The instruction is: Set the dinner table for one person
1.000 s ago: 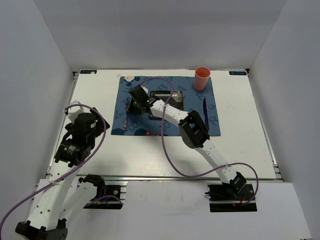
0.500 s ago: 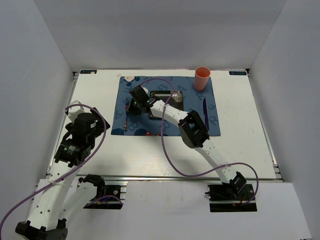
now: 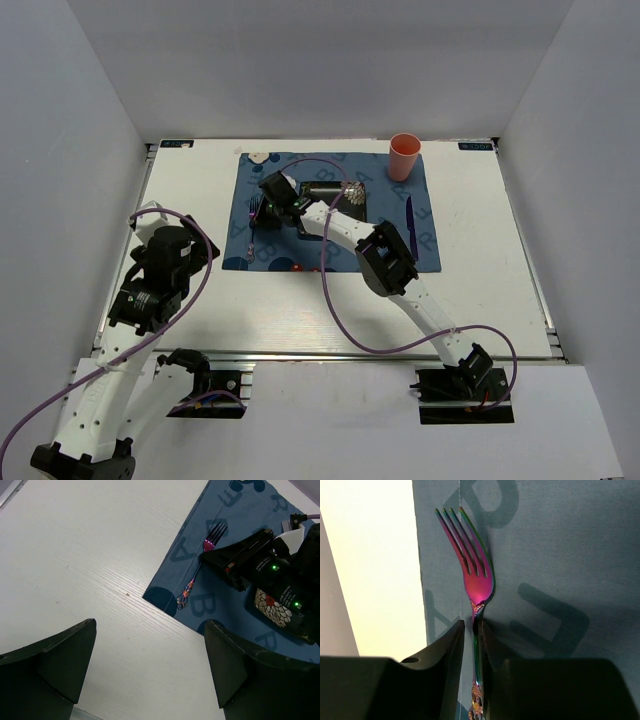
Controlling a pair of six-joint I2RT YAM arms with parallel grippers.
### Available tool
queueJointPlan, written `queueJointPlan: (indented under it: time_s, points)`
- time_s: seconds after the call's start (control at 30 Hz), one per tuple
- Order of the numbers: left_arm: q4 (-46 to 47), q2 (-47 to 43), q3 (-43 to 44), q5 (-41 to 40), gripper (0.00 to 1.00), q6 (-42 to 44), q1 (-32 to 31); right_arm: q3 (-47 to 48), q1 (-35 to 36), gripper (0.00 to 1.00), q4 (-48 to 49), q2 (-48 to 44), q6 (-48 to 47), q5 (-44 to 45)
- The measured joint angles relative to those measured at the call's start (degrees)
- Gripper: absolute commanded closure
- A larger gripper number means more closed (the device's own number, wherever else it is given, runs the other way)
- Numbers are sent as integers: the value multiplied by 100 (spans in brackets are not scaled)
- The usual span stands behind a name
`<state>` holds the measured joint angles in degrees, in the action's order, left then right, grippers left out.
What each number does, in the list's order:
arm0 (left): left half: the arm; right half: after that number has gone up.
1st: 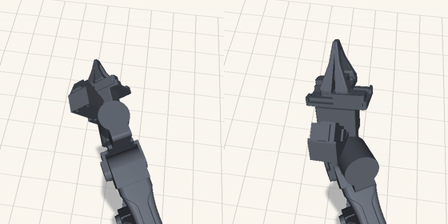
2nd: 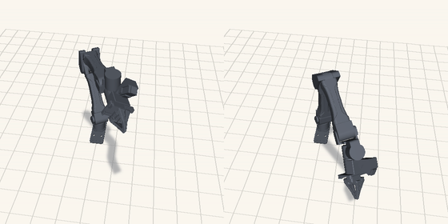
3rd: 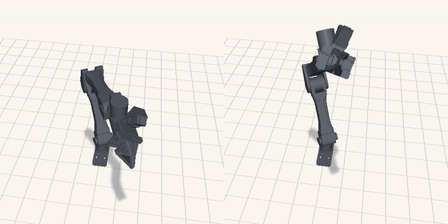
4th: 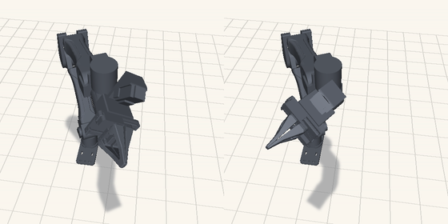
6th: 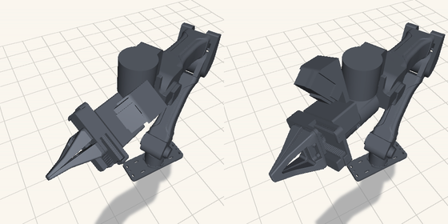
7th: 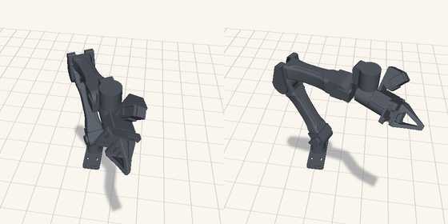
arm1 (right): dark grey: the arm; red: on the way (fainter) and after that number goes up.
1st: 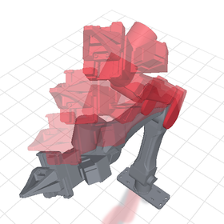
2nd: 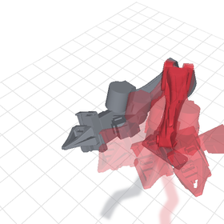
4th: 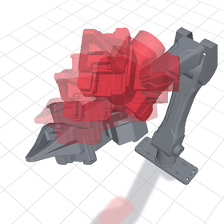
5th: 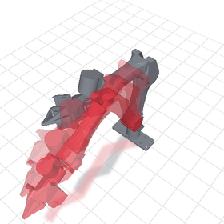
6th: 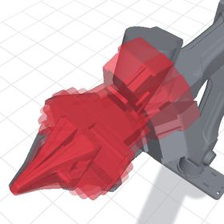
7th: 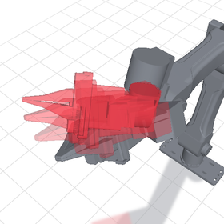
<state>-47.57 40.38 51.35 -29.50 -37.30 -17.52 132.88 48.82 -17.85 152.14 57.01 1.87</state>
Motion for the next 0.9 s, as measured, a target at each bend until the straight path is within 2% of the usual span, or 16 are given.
queueJointPlan:
  time_s: [0.03,0.07,0.3,0.4,0.47,0.5,0.53,0.57,0.67,0.77,0.9]
  points:
    - [0,0,0,0,2,0,0,0,-2,74,9,0,-4,-17]
    - [0,0,0,2,2,0,0,2,-7,65,17,0,-2,-22]
    - [0,0,0,0,2,0,4,9,-7,60,98,-20,7,-52]
    - [0,-4,0,-7,2,-2,4,-310,-7,56,140,-254,-9,0]
    - [-2,-11,0,-11,2,-4,4,-754,-7,44,122,-616,-50,70]
    - [-2,-17,0,-15,2,-7,4,-1010,-7,42,151,-863,-96,111]
    - [-2,-22,0,-33,2,-11,4,-1281,-7,33,157,-1134,-157,142]
    - [-4,-31,0,-52,2,-20,4,-1587,-11,31,133,-1497,-203,190]
    - [-15,-48,0,-131,2,-28,-4,-2594,-35,11,177,-2857,-498,431]
    - [-63,-35,2,-188,2,-26,-17,-3724,-116,11,227,-4575,-1093,872]
    - [-308,140,146,-201,2,42,-7,-5056,-310,11,-162,-6861,-2039,1797]
